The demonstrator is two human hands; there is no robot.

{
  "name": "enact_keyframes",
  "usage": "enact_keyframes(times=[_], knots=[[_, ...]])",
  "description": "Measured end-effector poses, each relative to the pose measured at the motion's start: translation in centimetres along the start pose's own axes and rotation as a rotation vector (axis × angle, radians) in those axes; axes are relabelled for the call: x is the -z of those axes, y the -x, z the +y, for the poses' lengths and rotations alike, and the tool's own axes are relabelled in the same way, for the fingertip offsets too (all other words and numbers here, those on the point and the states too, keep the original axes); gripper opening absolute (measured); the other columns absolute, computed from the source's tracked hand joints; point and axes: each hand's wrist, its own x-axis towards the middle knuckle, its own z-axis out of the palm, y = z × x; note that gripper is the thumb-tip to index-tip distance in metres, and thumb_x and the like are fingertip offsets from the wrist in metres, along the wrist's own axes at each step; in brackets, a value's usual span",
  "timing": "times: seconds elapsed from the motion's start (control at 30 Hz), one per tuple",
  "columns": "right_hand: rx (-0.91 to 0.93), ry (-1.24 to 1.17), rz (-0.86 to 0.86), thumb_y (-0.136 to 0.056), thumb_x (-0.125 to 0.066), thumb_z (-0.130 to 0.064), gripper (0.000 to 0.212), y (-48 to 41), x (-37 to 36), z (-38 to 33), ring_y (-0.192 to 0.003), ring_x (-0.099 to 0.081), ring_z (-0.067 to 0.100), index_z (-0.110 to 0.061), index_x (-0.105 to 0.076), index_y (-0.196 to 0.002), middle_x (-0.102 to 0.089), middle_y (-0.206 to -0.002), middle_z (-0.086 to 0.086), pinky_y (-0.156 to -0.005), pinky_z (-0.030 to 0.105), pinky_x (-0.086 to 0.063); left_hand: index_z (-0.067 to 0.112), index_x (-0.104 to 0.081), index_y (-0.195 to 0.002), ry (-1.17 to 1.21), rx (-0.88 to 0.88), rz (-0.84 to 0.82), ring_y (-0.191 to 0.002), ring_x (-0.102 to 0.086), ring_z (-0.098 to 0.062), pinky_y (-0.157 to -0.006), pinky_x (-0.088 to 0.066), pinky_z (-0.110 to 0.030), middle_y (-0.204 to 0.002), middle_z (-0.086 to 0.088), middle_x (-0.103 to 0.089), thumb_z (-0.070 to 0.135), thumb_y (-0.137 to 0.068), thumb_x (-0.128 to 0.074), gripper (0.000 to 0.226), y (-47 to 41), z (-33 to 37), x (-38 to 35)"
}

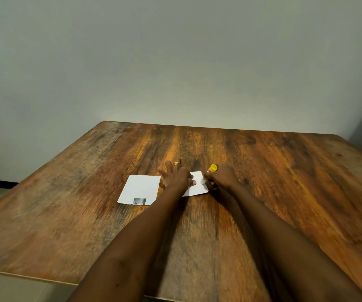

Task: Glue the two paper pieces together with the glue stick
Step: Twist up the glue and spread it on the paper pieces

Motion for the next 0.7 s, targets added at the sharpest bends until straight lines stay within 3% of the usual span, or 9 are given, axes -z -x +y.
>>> enact_keyframes(times=[0.2, 0.33, 0.43, 0.57, 0.7], knots=[[-0.016, 0.018, -0.015, -0.076, -0.068, -0.013, 0.02, 0.7, 0.3, 0.2, -0.058, -0.058, 0.022, 0.006, -0.067, -0.081, -0.067, -0.072, 0.02, -0.058, 0.028, -0.044, 0.023, -0.059, -0.128, -0.033, -0.007, -0.012, -0.146, 0.003, -0.041, -0.111, 0.005, -0.065, -0.159, -0.012, -0.015, 0.036, -0.09, -0.058, 0.041, 0.0, 0.3, 0.0], [-0.027, 0.029, -0.04, -0.077, -0.068, -0.011, 0.013, 1.0, 0.4, 0.0, -0.047, -0.054, 0.014, -0.002, -0.062, -0.071, -0.061, -0.061, 0.011, -0.046, 0.022, -0.04, 0.023, -0.059, -0.129, -0.044, -0.003, -0.01, -0.146, 0.005, -0.041, -0.111, 0.005, -0.065, -0.159, -0.012, -0.015, 0.036, -0.09, -0.058, 0.041, 0.0, 0.4, -0.1], [-0.025, 0.027, -0.048, -0.076, -0.067, -0.009, 0.019, 1.3, 0.6, 0.0, -0.044, -0.053, 0.013, -0.007, -0.056, -0.061, -0.058, -0.056, 0.008, -0.041, 0.018, -0.04, 0.022, -0.058, -0.129, -0.04, -0.004, -0.014, -0.146, 0.005, -0.041, -0.11, 0.006, -0.065, -0.159, -0.012, -0.015, 0.035, -0.09, -0.058, 0.041, -0.1, 0.4, -0.1], [-0.042, 0.037, -0.054, -0.076, -0.069, -0.011, 0.017, 1.3, 0.7, 0.1, -0.048, -0.055, 0.014, -0.006, -0.058, -0.065, -0.059, -0.059, 0.008, -0.047, 0.022, -0.043, 0.021, -0.057, -0.13, -0.052, -0.009, -0.016, -0.146, 0.008, -0.042, -0.11, 0.009, -0.066, -0.16, -0.013, -0.009, 0.035, -0.091, -0.057, 0.042, -0.1, 0.4, -0.1], [-0.017, 0.073, -0.047, -0.072, -0.07, -0.015, 0.02, 1.3, 0.7, 0.2, -0.065, -0.06, 0.024, 0.004, -0.066, -0.077, -0.065, -0.074, 0.018, -0.061, 0.034, -0.049, 0.019, -0.057, -0.131, -0.058, -0.008, -0.028, -0.146, 0.007, -0.042, -0.11, 0.008, -0.065, -0.16, -0.014, -0.01, 0.035, -0.091, -0.057, 0.043, 0.0, 0.5, -0.1]])
